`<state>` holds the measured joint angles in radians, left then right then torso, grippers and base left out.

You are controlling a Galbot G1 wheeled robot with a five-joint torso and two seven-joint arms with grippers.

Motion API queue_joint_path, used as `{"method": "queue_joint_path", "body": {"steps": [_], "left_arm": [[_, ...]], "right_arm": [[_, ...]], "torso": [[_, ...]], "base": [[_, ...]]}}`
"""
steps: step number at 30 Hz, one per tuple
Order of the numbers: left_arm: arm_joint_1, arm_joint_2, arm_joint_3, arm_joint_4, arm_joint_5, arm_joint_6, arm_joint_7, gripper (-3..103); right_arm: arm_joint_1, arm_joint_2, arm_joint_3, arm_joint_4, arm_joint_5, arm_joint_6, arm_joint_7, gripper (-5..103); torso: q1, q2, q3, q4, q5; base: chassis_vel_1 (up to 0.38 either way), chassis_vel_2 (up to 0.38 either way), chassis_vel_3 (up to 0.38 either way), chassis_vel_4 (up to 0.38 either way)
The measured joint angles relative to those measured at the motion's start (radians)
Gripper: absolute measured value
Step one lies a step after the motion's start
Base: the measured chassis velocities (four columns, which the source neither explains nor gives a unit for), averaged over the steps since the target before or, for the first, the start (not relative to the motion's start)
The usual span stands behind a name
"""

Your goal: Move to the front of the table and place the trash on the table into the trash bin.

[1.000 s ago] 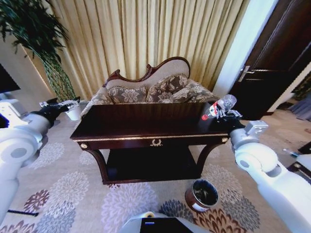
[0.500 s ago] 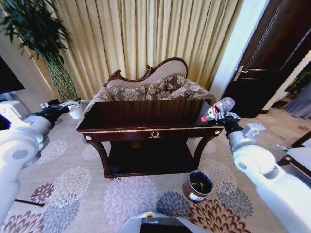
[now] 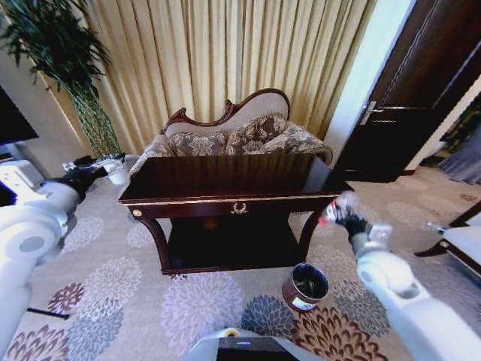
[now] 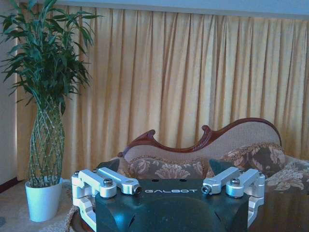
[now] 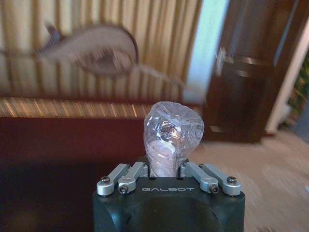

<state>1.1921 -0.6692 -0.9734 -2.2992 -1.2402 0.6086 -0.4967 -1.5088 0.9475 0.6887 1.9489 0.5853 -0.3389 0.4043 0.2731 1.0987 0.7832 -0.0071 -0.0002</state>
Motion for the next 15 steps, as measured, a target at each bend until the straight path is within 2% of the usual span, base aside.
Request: {"method": "queue_joint_path", "body": {"steps": [1, 3, 4, 7, 8, 9, 12, 14, 15], "left_arm": [[0.000, 0.000, 0.000, 0.000, 0.000, 0.000, 0.000, 100], [0.013, -0.003, -0.014, -0.009, 0.000, -0.001, 0.000, 100], [0.013, -0.003, -0.014, -0.009, 0.000, -0.001, 0.000, 100], [0.032, -0.007, -0.028, -0.022, -0.001, -0.003, -0.002, 100], [0.032, -0.007, -0.028, -0.022, -0.001, -0.003, -0.002, 100], [0.046, -0.007, -0.041, -0.030, -0.002, -0.006, -0.002, 100], [0.064, -0.005, -0.061, -0.037, -0.003, -0.012, -0.003, 100], [0.090, 0.010, -0.101, -0.043, -0.015, -0.015, -0.003, 100], [0.090, 0.010, -0.101, -0.043, -0.015, -0.015, -0.003, 100]], "right_arm": [[0.000, 0.000, 0.000, 0.000, 0.000, 0.000, 0.000, 25], [0.041, 0.053, -0.047, -0.176, -0.076, 0.057, -0.021, 25], [0.041, 0.053, -0.047, -0.176, -0.076, 0.057, -0.021, 25], [0.112, 0.097, -0.085, -0.360, -0.149, 0.124, -0.031, 25], [0.112, 0.097, -0.085, -0.360, -0.149, 0.124, -0.031, 25], [0.159, 0.118, -0.106, -0.457, -0.182, 0.167, -0.033, 25], [0.218, 0.139, -0.129, -0.558, -0.194, 0.199, -0.021, 25], [0.326, 0.169, -0.150, -0.715, -0.213, 0.228, -0.014, 25], [0.326, 0.169, -0.150, -0.715, -0.213, 0.228, -0.014, 25]], "torso": [[0.000, 0.000, 0.000, 0.0000, 0.0000], [0.000, 0.000, 0.000, -0.0001, 0.0005], [0.000, 0.000, 0.000, -0.0001, 0.0005], [0.000, 0.000, 0.000, 0.0000, 0.0004], [0.000, 0.000, 0.000, 0.0000, 0.0004], [0.000, 0.000, 0.000, 0.0000, 0.0004], [0.000, 0.000, 0.000, 0.0001, 0.0002], [0.000, 0.000, 0.000, 0.0007, 0.0000], [0.000, 0.000, 0.000, 0.0007, 0.0000]], "base": [[0.000, 0.000, 0.000, 0.000], [0.000, 0.000, 0.000, 0.000], [0.000, 0.000, 0.000, 0.000], [0.000, 0.000, 0.000, 0.000], [0.000, 0.000, 0.000, 0.000], [0.000, 0.000, 0.000, 0.000], [0.000, 0.000, 0.000, 0.000], [0.000, 0.000, 0.000, 0.000], [0.000, 0.000, 0.000, 0.000]]}}
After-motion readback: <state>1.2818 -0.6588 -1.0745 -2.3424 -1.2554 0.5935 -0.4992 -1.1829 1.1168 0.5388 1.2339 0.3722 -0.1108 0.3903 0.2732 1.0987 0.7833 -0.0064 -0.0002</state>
